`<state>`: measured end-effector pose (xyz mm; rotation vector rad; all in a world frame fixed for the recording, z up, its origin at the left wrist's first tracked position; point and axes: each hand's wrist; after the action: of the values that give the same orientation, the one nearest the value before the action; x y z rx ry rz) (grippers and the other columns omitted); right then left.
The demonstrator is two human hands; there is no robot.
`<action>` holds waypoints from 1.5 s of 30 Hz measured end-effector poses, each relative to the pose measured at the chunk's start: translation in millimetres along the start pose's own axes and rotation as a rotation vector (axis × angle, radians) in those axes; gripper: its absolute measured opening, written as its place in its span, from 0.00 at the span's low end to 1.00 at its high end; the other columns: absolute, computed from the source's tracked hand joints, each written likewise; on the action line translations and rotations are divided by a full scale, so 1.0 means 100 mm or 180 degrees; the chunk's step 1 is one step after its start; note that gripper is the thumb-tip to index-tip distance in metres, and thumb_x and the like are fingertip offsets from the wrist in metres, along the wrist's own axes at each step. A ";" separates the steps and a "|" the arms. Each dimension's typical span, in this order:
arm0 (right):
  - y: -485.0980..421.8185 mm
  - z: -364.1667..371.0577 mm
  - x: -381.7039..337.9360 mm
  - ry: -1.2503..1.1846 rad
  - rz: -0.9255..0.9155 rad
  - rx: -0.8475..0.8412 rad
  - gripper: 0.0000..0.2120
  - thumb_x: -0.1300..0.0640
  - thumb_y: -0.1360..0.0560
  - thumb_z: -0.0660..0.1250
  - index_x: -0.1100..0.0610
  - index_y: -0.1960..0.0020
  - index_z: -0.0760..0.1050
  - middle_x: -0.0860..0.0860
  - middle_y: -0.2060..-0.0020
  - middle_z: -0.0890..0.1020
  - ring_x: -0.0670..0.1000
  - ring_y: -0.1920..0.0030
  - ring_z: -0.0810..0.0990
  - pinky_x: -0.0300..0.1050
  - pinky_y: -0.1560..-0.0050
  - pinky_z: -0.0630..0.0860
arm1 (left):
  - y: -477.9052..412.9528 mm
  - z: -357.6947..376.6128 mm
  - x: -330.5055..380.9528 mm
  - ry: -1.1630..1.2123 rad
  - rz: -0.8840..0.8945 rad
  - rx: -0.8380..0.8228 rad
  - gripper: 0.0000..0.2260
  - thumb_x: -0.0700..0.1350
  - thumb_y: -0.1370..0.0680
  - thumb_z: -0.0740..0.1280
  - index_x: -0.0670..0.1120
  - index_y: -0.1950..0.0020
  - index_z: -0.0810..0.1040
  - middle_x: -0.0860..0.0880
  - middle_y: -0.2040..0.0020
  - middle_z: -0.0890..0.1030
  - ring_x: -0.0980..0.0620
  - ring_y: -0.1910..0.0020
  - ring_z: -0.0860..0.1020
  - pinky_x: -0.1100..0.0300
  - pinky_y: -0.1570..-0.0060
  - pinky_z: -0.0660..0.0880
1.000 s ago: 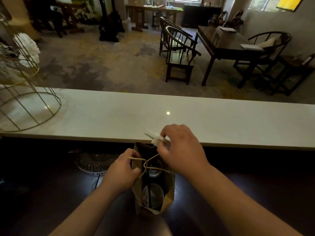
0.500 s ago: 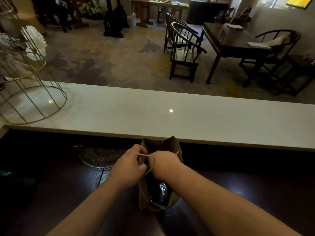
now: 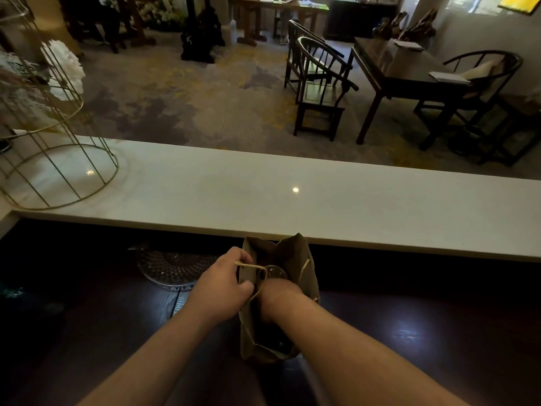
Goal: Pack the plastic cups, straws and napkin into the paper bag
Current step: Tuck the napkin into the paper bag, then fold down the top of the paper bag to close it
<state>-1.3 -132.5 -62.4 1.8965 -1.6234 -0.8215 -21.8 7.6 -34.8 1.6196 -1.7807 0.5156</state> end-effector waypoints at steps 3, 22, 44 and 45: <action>0.15 -0.09 -0.03 0.0267 -0.0142 -0.0156 0.24 0.58 0.22 0.70 0.53 0.27 0.71 0.57 0.36 0.78 0.61 0.37 0.77 0.60 0.36 0.75 | 0.00 -0.02 0.02 -0.0005 0.0047 -0.0019 0.14 0.46 0.27 0.72 0.60 0.48 0.72 0.56 0.53 0.80 0.57 0.64 0.79 0.63 0.69 0.69; 0.53 -0.76 0.81 -0.0569 -0.0078 0.2009 0.27 0.42 0.23 0.69 0.49 0.28 0.68 0.51 0.39 0.76 0.53 0.42 0.77 0.49 0.47 0.78 | 0.03 -0.13 0.08 0.0433 -0.0288 -0.0390 0.42 0.50 0.27 0.75 0.62 0.20 0.53 0.58 0.47 0.80 0.55 0.62 0.84 0.61 0.66 0.78; 0.41 -0.76 0.80 -0.1462 0.0183 0.0990 0.12 0.54 0.21 0.62 0.60 0.46 0.82 0.55 0.57 0.82 0.59 0.53 0.84 0.46 0.56 0.79 | 0.05 -0.02 0.18 0.1541 -0.1342 -0.1167 0.07 0.42 0.18 0.62 0.45 0.42 0.78 0.40 0.55 0.87 0.42 0.61 0.87 0.49 0.58 0.86; 0.41 -0.76 0.77 -0.1341 0.0073 0.1023 0.13 0.54 0.19 0.62 0.59 0.46 0.82 0.55 0.54 0.83 0.59 0.48 0.83 0.46 0.53 0.77 | 0.05 0.00 0.20 0.1617 -0.1377 -0.1189 0.07 0.42 0.18 0.63 0.45 0.43 0.78 0.41 0.56 0.87 0.42 0.61 0.87 0.50 0.58 0.85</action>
<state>34.0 -215.0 10.0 2.0068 -2.1354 -1.0571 -26.6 -5.8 -19.9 1.3946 -1.0412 0.3254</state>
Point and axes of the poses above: each hand's wrist, its own y-axis away from the middle knuckle, its own z-axis out of the palm, x = y × z
